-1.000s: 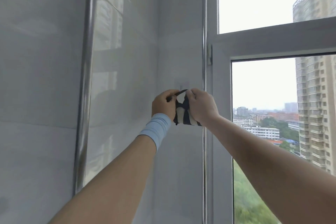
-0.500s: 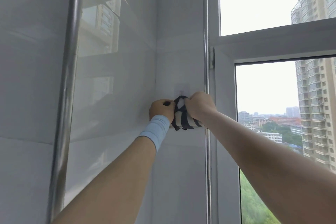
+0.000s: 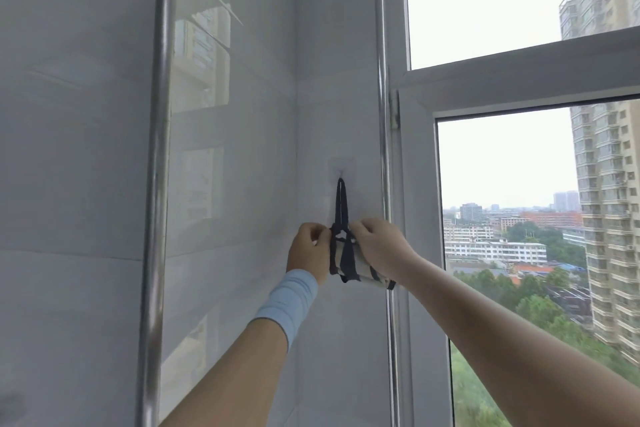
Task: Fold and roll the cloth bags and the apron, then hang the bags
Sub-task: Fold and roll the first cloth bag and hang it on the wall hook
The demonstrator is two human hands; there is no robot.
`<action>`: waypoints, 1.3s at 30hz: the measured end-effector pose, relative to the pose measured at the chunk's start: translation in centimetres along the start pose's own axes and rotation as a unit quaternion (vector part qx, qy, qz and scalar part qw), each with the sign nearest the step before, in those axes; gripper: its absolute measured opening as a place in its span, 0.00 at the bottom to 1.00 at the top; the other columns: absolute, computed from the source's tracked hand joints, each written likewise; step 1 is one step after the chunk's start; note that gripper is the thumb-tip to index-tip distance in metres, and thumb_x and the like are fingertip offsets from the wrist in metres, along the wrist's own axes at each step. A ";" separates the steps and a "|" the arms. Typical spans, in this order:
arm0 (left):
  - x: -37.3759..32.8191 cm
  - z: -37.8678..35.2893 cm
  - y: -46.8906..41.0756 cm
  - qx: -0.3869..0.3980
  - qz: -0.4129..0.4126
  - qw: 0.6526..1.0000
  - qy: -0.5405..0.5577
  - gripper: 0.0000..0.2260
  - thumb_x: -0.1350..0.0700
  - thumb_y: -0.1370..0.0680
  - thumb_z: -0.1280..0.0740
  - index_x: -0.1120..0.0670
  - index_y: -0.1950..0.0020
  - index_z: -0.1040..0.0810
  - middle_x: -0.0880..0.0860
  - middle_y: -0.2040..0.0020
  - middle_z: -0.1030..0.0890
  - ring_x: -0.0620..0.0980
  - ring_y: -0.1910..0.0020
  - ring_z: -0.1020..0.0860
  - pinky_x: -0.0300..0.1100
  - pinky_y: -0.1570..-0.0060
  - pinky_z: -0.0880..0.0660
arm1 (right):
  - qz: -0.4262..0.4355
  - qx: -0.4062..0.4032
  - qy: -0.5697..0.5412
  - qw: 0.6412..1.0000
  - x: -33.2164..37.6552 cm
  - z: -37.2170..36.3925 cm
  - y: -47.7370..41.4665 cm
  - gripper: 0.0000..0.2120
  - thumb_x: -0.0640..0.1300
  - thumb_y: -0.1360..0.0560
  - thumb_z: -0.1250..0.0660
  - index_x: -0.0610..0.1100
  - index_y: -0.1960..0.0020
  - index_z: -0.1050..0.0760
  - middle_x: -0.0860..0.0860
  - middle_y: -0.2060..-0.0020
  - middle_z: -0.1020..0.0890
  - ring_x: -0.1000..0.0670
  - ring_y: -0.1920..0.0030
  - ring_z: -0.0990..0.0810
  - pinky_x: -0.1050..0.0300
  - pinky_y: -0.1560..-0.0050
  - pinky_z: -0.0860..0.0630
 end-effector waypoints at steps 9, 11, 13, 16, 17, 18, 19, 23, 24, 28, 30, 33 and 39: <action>0.5 1.6 2.4 0.021 0.168 0.963 0.211 0.14 0.59 0.25 0.29 0.57 0.40 0.25 0.60 0.47 0.19 0.57 0.53 0.17 0.42 0.67 0.19 | 0.002 0.041 -0.013 0.999 -0.7 0.5 2.5 0.10 0.59 0.29 0.38 0.61 0.51 0.22 0.60 0.58 0.17 0.53 0.55 0.19 0.52 0.52 0.19; 0.0 1.8 2.4 0.021 0.153 0.967 0.201 0.15 0.59 0.25 0.30 0.56 0.39 0.26 0.61 0.47 0.19 0.57 0.52 0.17 0.43 0.63 0.18 | 0.001 0.018 0.041 0.999 0.4 0.8 2.2 0.14 0.60 0.30 0.43 0.59 0.51 0.22 0.58 0.59 0.18 0.50 0.55 0.20 0.52 0.52 0.22; -0.6 2.1 2.1 0.016 0.122 0.980 0.156 0.15 0.58 0.25 0.31 0.53 0.39 0.26 0.58 0.46 0.19 0.55 0.52 0.17 0.48 0.53 0.18 | -0.038 0.004 0.059 0.998 1.6 0.7 1.7 0.24 0.69 0.33 0.47 0.54 0.58 0.21 0.56 0.68 0.18 0.49 0.59 0.19 0.52 0.53 0.23; -1.4 2.5 2.0 0.034 0.084 0.989 0.120 0.15 0.57 0.25 0.31 0.51 0.39 0.26 0.55 0.46 0.18 0.54 0.50 0.17 0.51 0.44 0.21 | -0.104 0.021 0.013 0.994 2.8 -0.2 1.0 0.32 0.76 0.39 0.42 0.49 0.63 0.20 0.55 0.76 0.19 0.50 0.68 0.17 0.51 0.57 0.20; -1.6 2.7 2.0 0.037 0.075 0.991 0.108 0.15 0.57 0.25 0.31 0.51 0.39 0.26 0.55 0.47 0.17 0.53 0.50 0.17 0.51 0.44 0.21 | -0.107 0.021 -0.004 0.994 2.9 -0.5 0.6 0.29 0.74 0.39 0.38 0.49 0.63 0.19 0.55 0.76 0.19 0.51 0.68 0.17 0.52 0.58 0.19; -1.7 3.0 2.0 0.035 0.065 0.993 0.090 0.16 0.57 0.25 0.31 0.51 0.38 0.25 0.54 0.48 0.17 0.53 0.50 0.17 0.50 0.44 0.21 | -0.106 0.021 -0.021 0.994 2.9 -0.6 0.3 0.25 0.71 0.39 0.35 0.49 0.64 0.19 0.55 0.75 0.18 0.51 0.68 0.16 0.53 0.59 0.18; -1.7 3.2 2.0 0.032 0.056 0.996 0.068 0.16 0.57 0.26 0.31 0.51 0.38 0.25 0.54 0.49 0.17 0.52 0.51 0.17 0.48 0.45 0.21 | -0.103 0.020 -0.031 0.994 2.9 -0.7 0.0 0.21 0.67 0.38 0.32 0.48 0.64 0.19 0.54 0.74 0.18 0.51 0.68 0.17 0.54 0.61 0.18; -1.8 3.3 2.4 0.028 0.041 0.998 0.029 0.17 0.58 0.25 0.33 0.52 0.36 0.25 0.53 0.47 0.18 0.50 0.50 0.19 0.36 0.56 0.23 | -0.119 0.002 0.020 0.993 3.4 -1.0 -1.1 0.12 0.55 0.34 0.29 0.45 0.61 0.21 0.51 0.69 0.18 0.49 0.68 0.18 0.57 0.68 0.22; -1.8 3.2 2.5 0.030 0.037 0.999 0.024 0.17 0.58 0.24 0.34 0.52 0.35 0.26 0.53 0.46 0.18 0.50 0.50 0.19 0.33 0.59 0.25 | -0.112 -0.003 0.040 0.993 3.6 -1.2 -1.3 0.12 0.53 0.32 0.30 0.44 0.58 0.23 0.50 0.67 0.19 0.49 0.66 0.19 0.55 0.66 0.21; -2.5 3.4 2.1 0.035 0.020 0.999 0.008 0.12 0.59 0.23 0.34 0.50 0.40 0.26 0.49 0.47 0.19 0.46 0.52 0.20 0.28 0.62 0.29 | -0.086 0.038 -0.039 0.995 4.3 -2.0 -1.8 0.21 0.50 0.27 0.31 0.49 0.44 0.42 0.50 0.59 0.24 0.50 0.62 0.23 0.56 0.69 0.29; -2.3 3.6 1.7 0.044 0.018 0.999 -0.004 0.09 0.60 0.23 0.34 0.49 0.46 0.24 0.47 0.50 0.19 0.44 0.53 0.21 0.30 0.59 0.27 | -0.098 0.049 -0.049 0.993 4.0 -1.9 -2.0 0.19 0.50 0.28 0.30 0.46 0.45 0.37 0.49 0.59 0.22 0.50 0.61 0.22 0.57 0.69 0.28; -1.3 3.6 1.8 0.052 0.030 0.997 -0.037 0.08 0.58 0.22 0.36 0.51 0.45 0.22 0.48 0.51 0.20 0.47 0.53 0.21 0.36 0.55 0.26 | -0.111 0.081 -0.006 0.990 2.8 -1.8 -1.6 0.16 0.57 0.28 0.31 0.43 0.57 0.21 0.49 0.66 0.18 0.50 0.66 0.19 0.57 0.68 0.26; 0.5 3.3 2.3 0.046 0.112 0.992 -0.025 0.11 0.55 0.22 0.38 0.59 0.45 0.24 0.57 0.50 0.18 0.54 0.55 0.18 0.41 0.60 0.22 | -0.048 0.093 0.040 0.994 1.4 -2.4 1.1 0.26 0.69 0.29 0.42 0.47 0.64 0.25 0.52 0.71 0.22 0.50 0.67 0.23 0.55 0.64 0.30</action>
Point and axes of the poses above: each hand's wrist, its own y-axis away from the middle knuckle, its own z-axis out of the back of the hand, x = y × z, the point moved 4 cm from there along -y, towards the middle knuckle
